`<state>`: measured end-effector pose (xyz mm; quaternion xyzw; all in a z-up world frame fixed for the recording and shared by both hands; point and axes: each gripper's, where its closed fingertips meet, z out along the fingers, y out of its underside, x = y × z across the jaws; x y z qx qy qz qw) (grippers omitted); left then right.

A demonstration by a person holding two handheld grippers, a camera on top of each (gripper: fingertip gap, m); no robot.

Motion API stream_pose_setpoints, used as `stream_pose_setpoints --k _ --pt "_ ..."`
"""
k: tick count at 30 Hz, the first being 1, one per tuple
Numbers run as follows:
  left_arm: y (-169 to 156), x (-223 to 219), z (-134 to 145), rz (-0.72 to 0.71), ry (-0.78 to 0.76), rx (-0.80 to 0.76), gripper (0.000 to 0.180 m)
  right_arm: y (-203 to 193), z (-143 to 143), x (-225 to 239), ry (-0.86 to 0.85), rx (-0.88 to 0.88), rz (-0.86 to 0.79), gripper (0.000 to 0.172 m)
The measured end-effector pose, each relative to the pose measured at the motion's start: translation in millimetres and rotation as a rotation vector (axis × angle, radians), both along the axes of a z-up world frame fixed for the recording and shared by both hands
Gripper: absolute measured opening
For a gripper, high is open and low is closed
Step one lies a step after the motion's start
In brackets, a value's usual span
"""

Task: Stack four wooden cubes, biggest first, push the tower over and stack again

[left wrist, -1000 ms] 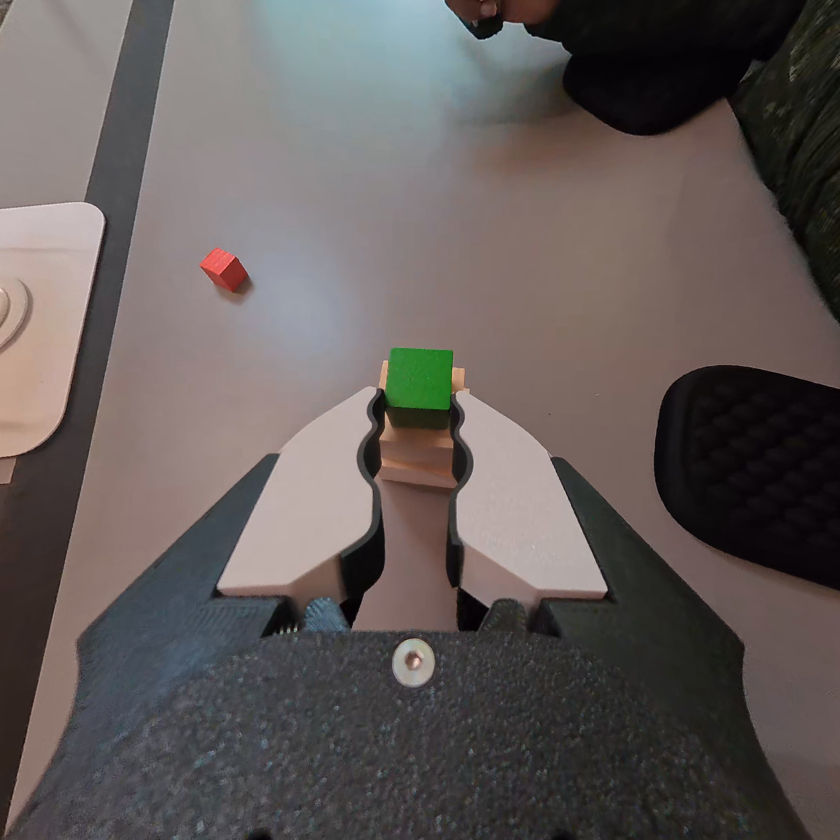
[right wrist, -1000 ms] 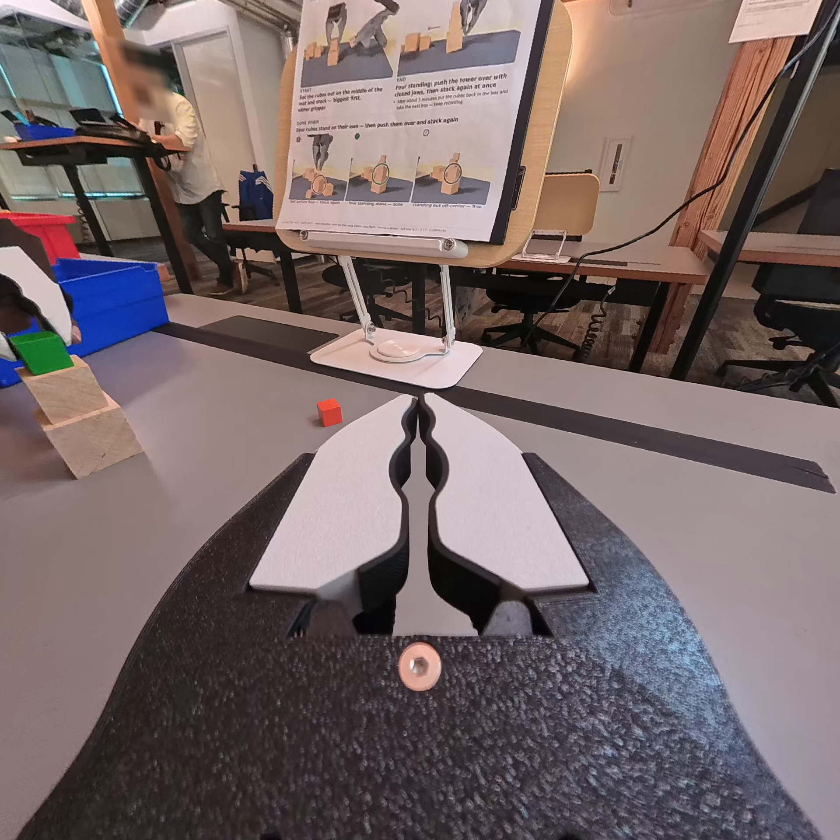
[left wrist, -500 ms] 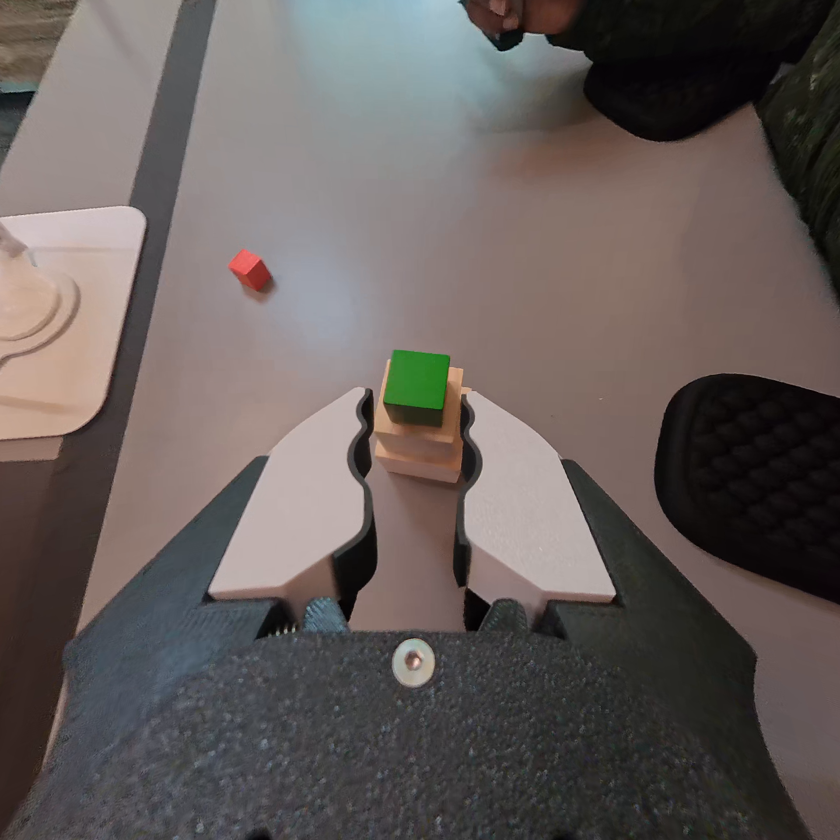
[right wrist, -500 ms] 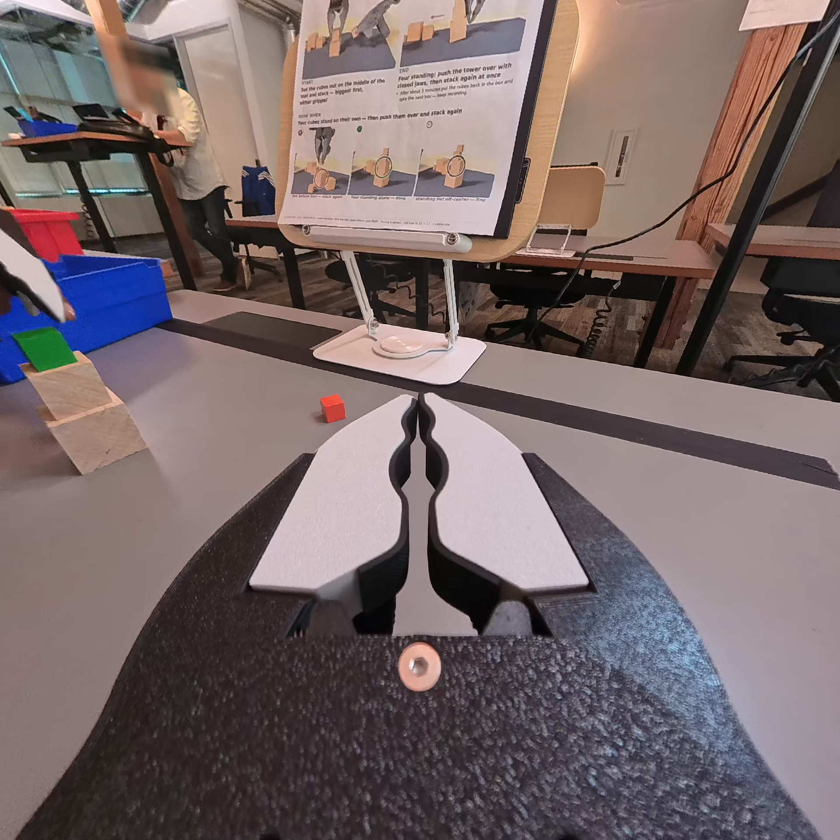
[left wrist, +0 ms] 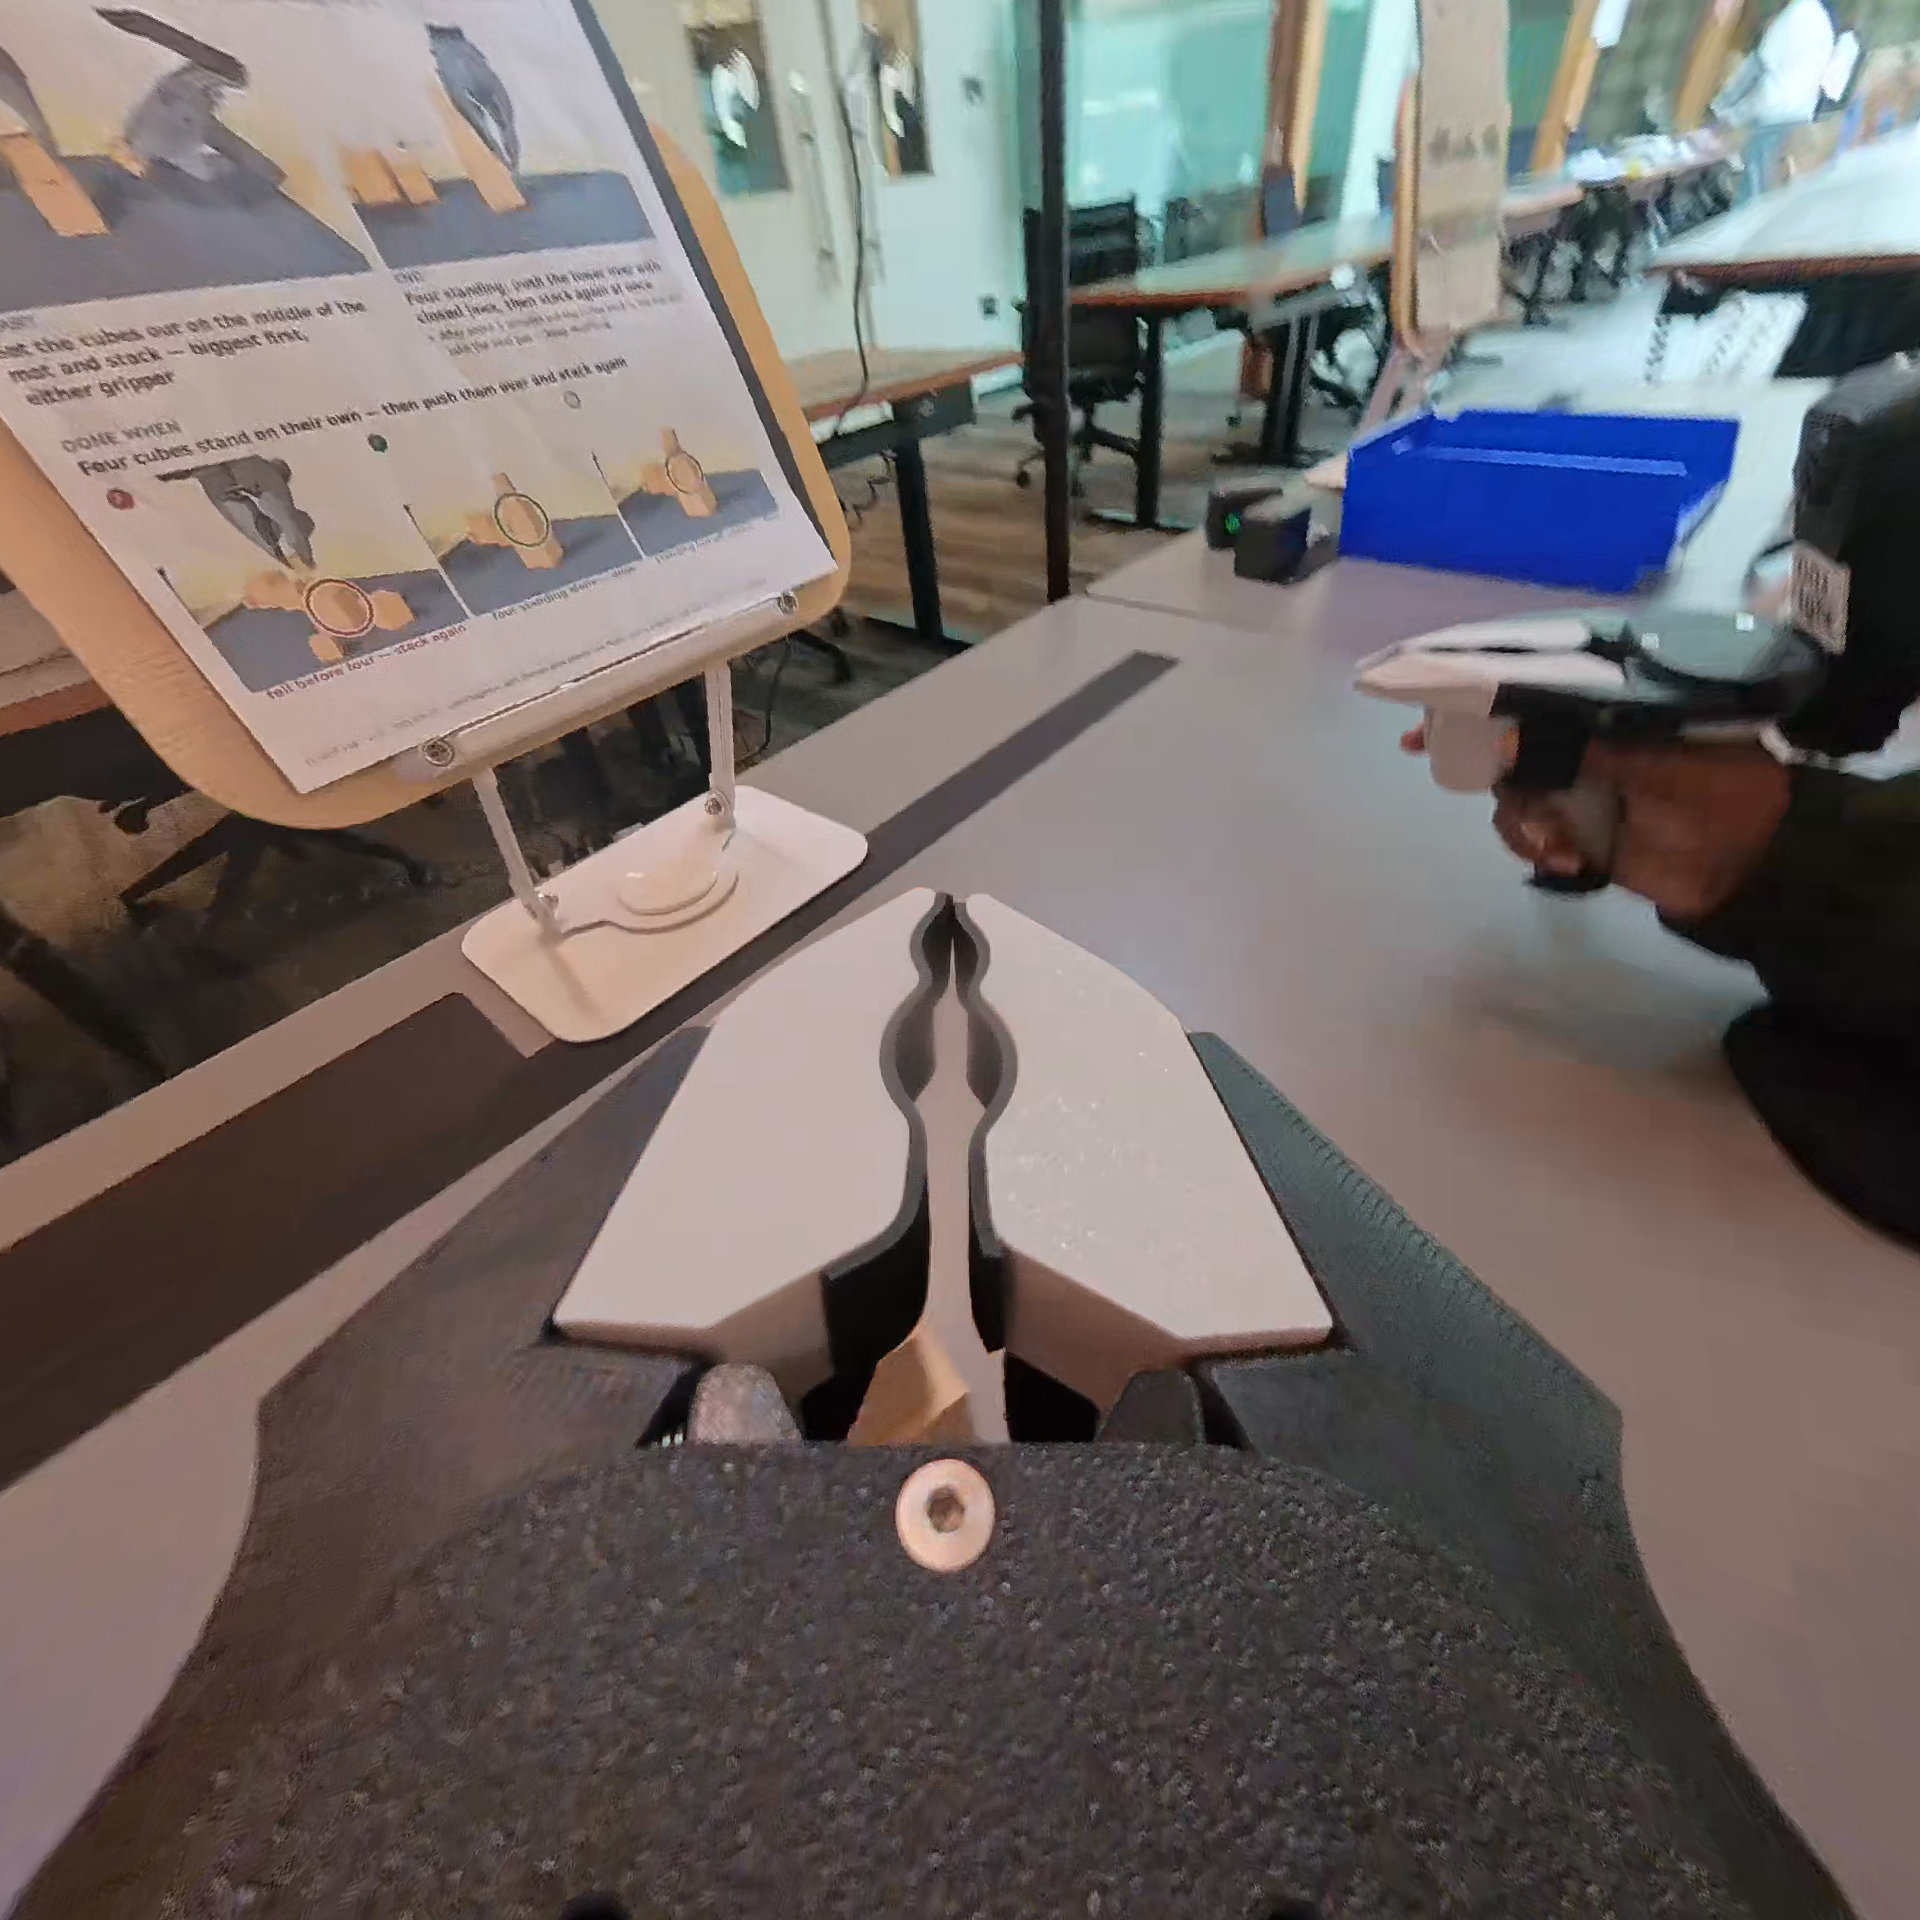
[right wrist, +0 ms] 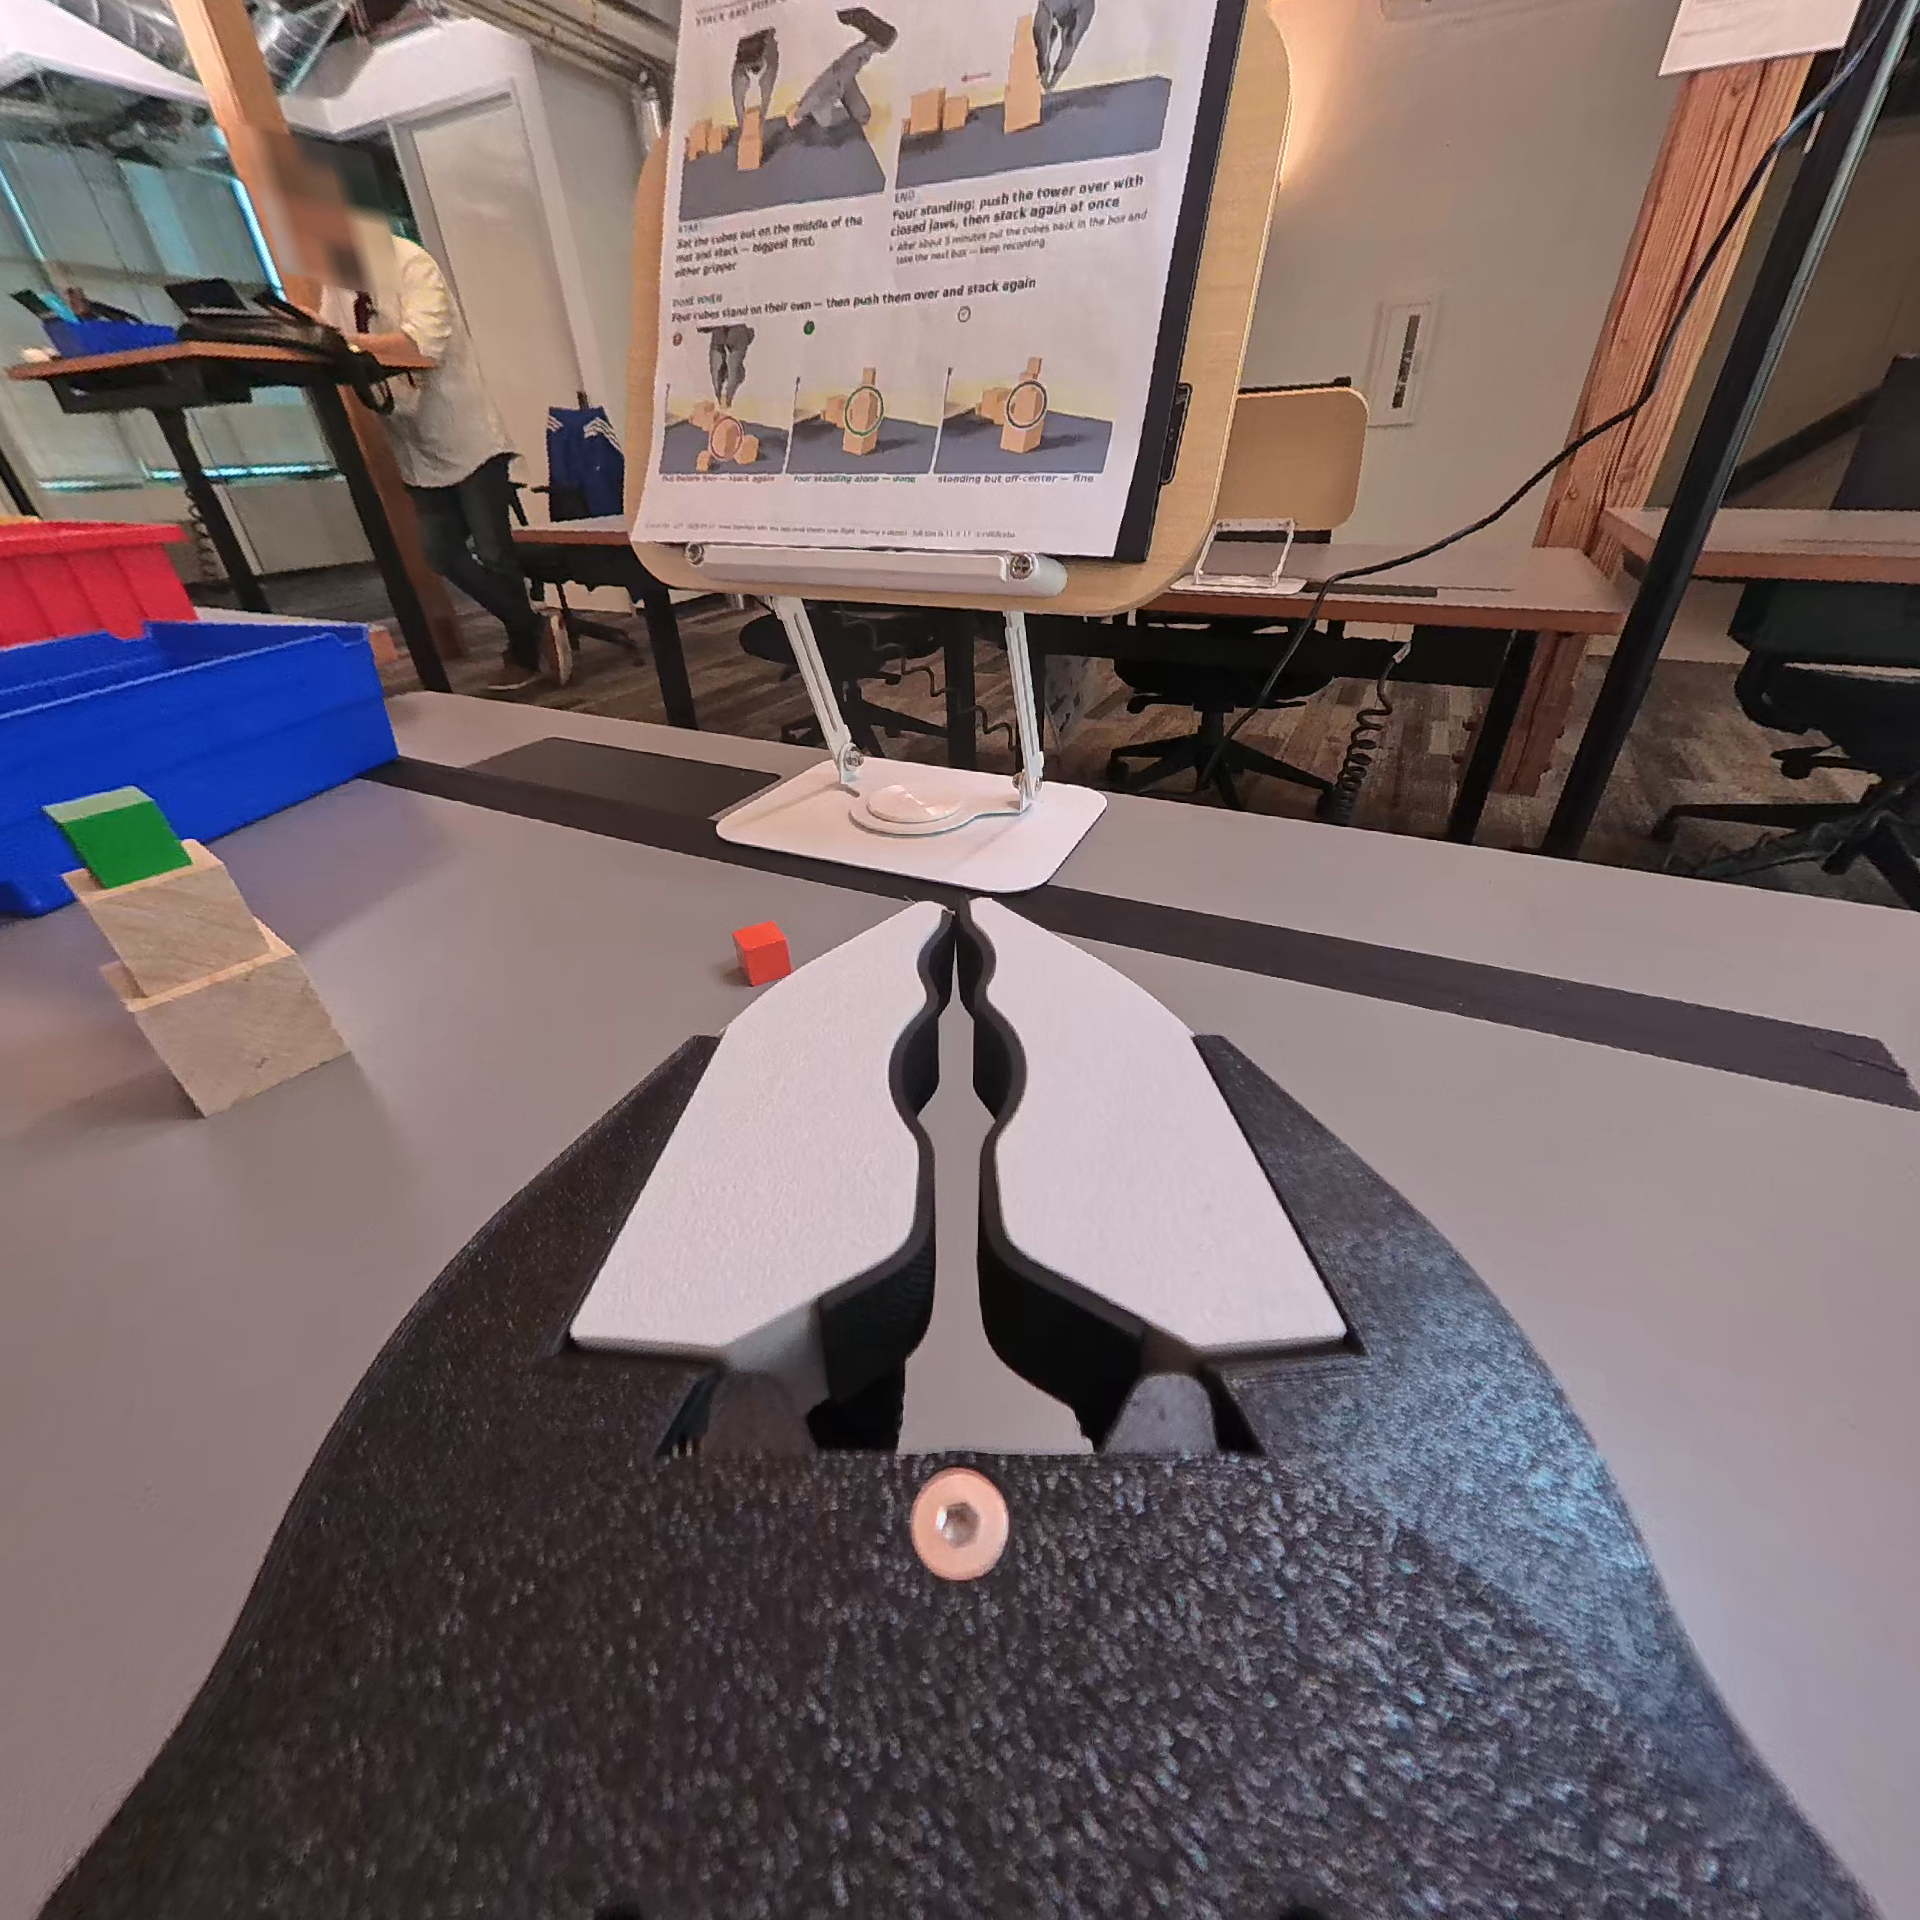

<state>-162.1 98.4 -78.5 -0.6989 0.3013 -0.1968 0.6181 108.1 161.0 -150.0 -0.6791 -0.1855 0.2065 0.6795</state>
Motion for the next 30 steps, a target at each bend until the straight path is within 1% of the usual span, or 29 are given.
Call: stream_pose_setpoints --k 2,4,6,8,10,12,14,16,19,22,24,25,26,27,28,30 --pt "-4.4 27.0 -4.4 0.036 -0.056 -0.008 0.000 -0.9 1.8 -0.2 0.004 0.002 0.003 0.000" --pt "-1.6 55.2 -18.6 0.059 -0.055 -0.030 0.000 -1.7 3.9 0.1 0.011 0.002 0.005 0.000" --pt "9.5 82.9 -37.4 0.068 -0.029 -0.064 0.000 -2.4 6.7 0.9 0.020 0.005 0.007 0.000" --pt "33.3 100.9 -60.8 0.112 0.024 -0.110 0.001 -3.3 10.5 2.7 0.032 0.011 0.004 0.000" --pt "66.6 105.9 -84.6 0.192 0.103 -0.139 0.013 -3.8 14.1 5.3 0.042 0.016 -0.001 0.000" --pt "95.3 109.6 -114.7 0.239 0.158 -0.242 0.035 -4.2 17.4 8.2 0.054 0.017 -0.004 0.000" --pt "118.0 108.9 -145.9 0.289 0.239 -0.339 0.052 -4.8 21.2 10.9 0.072 0.018 -0.003 0.000" --pt "136.4 105.4 -172.4 0.340 0.313 -0.409 0.059 -5.3 24.1 13.1 0.082 0.017 -0.002 0.000" --pt "158.4 100.0 -196.8 0.398 0.358 -0.485 0.061 -5.5 27.6 17.4 0.095 0.019 -0.007 0.000" --pt "172.1 91.9 -201.2 0.432 0.381 -0.503 0.060 -4.1 28.6 22.3 0.105 0.016 -0.016 0.001" --pt "176.1 87.8 -202.7 0.431 0.386 -0.525 0.056 -3.4 29.3 23.9 0.116 0.012 -0.014 0.001" --pt "176.9 87.1 -203.9 0.425 0.388 -0.533 0.051 -3.2 29.7 24.1 0.120 0.011 -0.011 0.001" --pt "177.5 86.4 -204.9 0.419 0.398 -0.533 0.042 -3.1 29.6 23.9 0.122 0.009 -0.009 0.001" --pt "177.8 85.6 -206.0 0.414 0.408 -0.531 0.028 -3.0 29.3 23.6 0.120 0.009 -0.008 0.001" --pt "177.8 86.9 -206.1 0.401 0.405 -0.527 0.022 -3.1 29.2 23.5 0.117 0.010 -0.008 0.001" --pt "176.8 92.1 -203.3 0.381 0.371 -0.522 0.021 -3.7 30.3 23.8 0.111 0.015 -0.010 0.001"
